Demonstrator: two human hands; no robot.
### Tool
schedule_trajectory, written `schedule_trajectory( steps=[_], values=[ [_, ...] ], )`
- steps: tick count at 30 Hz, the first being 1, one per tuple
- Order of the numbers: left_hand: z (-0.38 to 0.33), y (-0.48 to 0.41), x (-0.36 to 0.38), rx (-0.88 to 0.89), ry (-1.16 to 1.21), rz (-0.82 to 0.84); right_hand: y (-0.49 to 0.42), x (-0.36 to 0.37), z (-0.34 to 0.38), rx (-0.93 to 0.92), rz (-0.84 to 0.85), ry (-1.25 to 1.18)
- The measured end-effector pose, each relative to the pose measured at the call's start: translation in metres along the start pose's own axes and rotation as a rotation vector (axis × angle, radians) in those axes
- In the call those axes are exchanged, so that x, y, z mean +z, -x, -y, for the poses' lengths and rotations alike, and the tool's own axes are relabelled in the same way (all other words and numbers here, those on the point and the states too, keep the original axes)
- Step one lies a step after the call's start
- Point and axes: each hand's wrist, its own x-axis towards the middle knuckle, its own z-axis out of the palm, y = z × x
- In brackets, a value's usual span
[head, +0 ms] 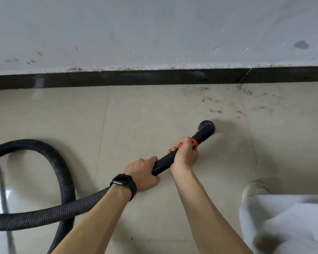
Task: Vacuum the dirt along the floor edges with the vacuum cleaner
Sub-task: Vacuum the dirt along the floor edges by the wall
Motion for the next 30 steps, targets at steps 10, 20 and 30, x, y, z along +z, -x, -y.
schedule_trajectory(
  steps=[10,20,30],
  values=[
    [-0.036,-0.024,0.009,0.047,-0.001,0.056,-0.027,-0.002,0.034,-0.045,0.093,0.162],
    [-0.003,-0.006,0.004,-0.182,0.058,0.078,-0.008,0.017,0.002,0.035,0.184,0.276],
    [-0.083,-0.052,0.015,0.073,-0.129,0.211,-0.045,-0.046,0.069,-0.138,-0.171,0.082]
  ],
)
